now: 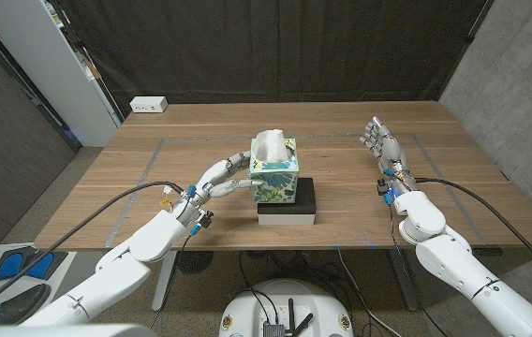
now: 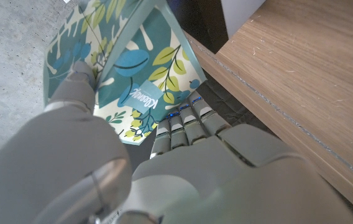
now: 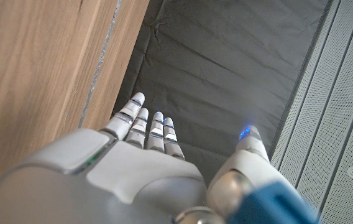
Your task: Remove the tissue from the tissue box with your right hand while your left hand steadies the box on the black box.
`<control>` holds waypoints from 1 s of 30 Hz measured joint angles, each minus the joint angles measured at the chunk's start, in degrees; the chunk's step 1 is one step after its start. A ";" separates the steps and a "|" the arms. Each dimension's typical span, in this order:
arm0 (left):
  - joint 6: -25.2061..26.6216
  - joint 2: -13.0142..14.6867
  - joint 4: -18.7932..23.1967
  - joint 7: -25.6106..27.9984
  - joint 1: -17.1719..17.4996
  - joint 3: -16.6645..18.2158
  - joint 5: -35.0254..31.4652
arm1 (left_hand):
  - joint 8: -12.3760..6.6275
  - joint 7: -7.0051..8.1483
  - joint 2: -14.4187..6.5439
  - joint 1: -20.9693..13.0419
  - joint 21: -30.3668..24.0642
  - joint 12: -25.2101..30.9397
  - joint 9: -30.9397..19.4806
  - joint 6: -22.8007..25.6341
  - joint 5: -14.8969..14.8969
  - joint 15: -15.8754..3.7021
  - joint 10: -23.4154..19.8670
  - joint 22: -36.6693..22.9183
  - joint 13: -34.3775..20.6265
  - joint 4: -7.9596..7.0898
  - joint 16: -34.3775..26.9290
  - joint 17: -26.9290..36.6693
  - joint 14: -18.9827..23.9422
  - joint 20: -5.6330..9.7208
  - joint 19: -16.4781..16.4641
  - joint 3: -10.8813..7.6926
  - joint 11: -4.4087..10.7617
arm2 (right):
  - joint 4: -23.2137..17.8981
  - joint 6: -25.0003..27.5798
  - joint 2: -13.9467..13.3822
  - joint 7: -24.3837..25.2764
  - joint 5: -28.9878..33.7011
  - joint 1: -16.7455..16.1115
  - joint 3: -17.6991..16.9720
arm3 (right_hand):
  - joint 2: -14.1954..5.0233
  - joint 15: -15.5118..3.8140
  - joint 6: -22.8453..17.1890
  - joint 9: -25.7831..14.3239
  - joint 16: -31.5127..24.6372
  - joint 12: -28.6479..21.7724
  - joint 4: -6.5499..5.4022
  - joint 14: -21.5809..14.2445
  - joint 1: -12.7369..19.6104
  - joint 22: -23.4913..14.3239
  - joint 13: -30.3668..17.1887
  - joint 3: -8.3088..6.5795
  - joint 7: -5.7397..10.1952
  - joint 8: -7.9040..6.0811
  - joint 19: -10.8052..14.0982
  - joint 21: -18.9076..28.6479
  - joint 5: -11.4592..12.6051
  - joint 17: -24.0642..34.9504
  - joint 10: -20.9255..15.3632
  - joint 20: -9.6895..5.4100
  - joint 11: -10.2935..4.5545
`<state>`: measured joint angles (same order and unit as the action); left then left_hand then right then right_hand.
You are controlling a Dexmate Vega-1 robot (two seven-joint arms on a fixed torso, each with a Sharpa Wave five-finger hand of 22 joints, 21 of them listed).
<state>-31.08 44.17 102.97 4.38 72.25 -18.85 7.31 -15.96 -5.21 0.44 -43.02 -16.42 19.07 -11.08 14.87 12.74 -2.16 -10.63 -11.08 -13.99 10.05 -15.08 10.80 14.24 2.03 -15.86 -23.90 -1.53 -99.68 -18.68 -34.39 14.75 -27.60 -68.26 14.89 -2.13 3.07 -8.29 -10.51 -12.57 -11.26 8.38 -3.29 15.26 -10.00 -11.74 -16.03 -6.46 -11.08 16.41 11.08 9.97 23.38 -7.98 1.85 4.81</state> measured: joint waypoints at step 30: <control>5.35 2.42 8.64 -0.97 2.00 4.55 3.54 | 0.23 0.09 0.13 -0.85 -0.73 0.22 0.04 2.15 0.29 -0.11 -1.65 -0.01 -0.26 -0.15 -0.40 -0.01 1.95 -0.21 -2.05 0.34 0.20 | -1.26 0.91 -0.19 -0.27 -0.55 0.21 -0.05 | 0.00 -0.22 0.00 0.00 0.00 -0.43 0.00 -0.22 0.00 0.00 0.00 0.00 0.00 0.00 0.21 0.00 0.00 0.01 -0.21 -0.21 -0.21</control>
<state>-25.74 46.59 111.60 3.40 74.26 -14.30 10.85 -15.73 -5.12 0.56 -43.87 -17.15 19.29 -11.04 17.02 13.03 -2.27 -12.28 -11.08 -14.25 9.90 -15.48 10.79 16.20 1.82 -17.91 -23.56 -1.33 -100.94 -17.77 -34.58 14.49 -28.16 -68.04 14.84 -2.13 2.85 -8.29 -10.51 -12.57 -11.69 8.38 -3.51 15.26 -9.99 -11.74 -16.04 -6.46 -11.08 16.62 11.08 9.97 23.39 -8.20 1.64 4.59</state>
